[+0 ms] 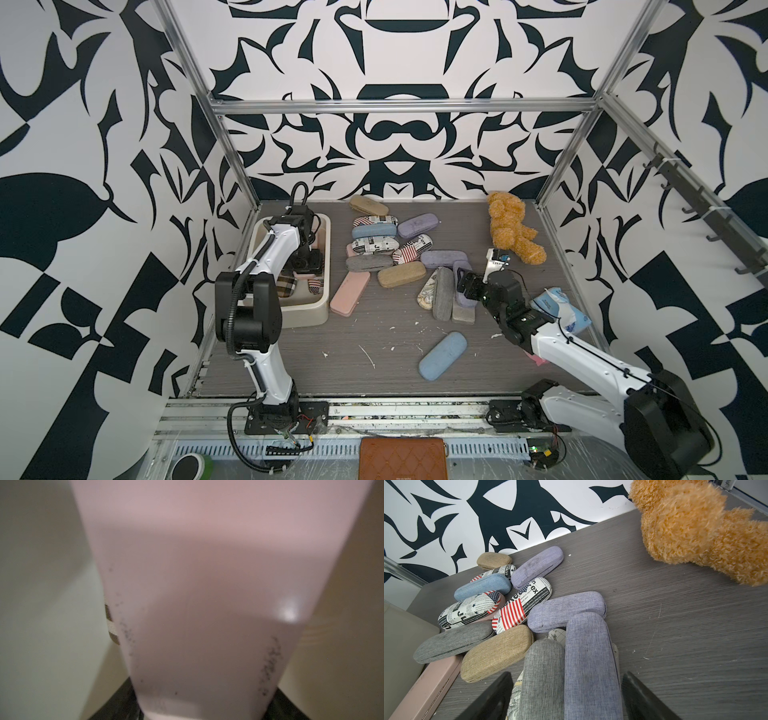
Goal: Put the glasses cases into the storage boxes
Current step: Place the glasses case in the storage box, then pick up the glasses case at the center of the board.
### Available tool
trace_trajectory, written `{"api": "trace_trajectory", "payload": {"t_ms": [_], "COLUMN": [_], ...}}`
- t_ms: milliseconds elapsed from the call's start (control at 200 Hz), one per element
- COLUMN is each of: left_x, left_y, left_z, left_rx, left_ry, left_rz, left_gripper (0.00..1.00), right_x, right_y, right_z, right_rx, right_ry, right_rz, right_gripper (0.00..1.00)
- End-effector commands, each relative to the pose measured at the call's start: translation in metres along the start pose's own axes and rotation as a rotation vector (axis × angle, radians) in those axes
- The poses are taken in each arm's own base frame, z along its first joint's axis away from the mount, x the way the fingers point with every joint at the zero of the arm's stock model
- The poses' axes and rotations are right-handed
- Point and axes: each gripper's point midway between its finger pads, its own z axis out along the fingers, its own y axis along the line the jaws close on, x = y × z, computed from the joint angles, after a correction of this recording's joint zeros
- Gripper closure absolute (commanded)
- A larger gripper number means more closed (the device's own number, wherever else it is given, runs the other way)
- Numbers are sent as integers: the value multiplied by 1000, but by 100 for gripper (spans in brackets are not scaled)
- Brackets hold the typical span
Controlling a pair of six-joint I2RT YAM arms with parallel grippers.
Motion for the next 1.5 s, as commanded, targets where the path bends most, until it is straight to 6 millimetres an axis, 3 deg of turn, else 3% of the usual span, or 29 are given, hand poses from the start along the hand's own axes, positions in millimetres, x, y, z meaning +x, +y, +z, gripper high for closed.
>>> {"api": "trace_trajectory", "payload": {"t_ms": [0,100,230,275,435,550,600,675,820,930,1080,1225,1285,1415,1495], "left_x": [-8,-8,-9,-11,-16,-10,-2,16,57,78,84,83,94,143,178], "left_y": [-2,2,8,9,6,-24,-50,-93,-175,-226,-282,-310,-322,-346,-343], "left_z": [-3,-9,-35,-49,-114,-170,-189,-201,-187,-176,-156,-108,-87,-61,-54], "left_rx": [10,-6,-24,-22,-55,-61,-24,47,158,213,336,343,346,370,324], "left_ry": [-14,-29,-84,-114,-274,-432,-485,-524,-526,-520,-510,-411,-341,-205,-140], "left_rz": [-14,-16,-19,-19,-11,63,113,188,329,408,380,313,334,489,594], "left_gripper": [28,18,16,10,10,12,13,14,14,14,14,14,14,14,12], "right_x": [-25,-25,-24,-24,-24,-23,-24,-23,-24,-22,-23,-26,-26,-29,-31], "right_y": [14,14,14,14,14,13,12,7,-4,-12,-19,-33,-35,-43,-49], "right_z": [-7,-8,-7,-7,-7,-6,-6,-6,-5,-3,-4,-8,-10,-13,-18], "right_rx": [-39,-39,-40,-40,-40,-34,-28,-5,51,95,123,186,191,228,252], "right_ry": [-70,-72,-67,-66,-67,-66,-68,-76,-97,-96,-93,-99,-107,-118,-128], "right_rz": [16,16,13,13,11,10,10,17,33,29,38,67,76,87,91], "right_gripper": [14,13,13,13,13,13,13,14,15,16,16,16,16,13,11]}}
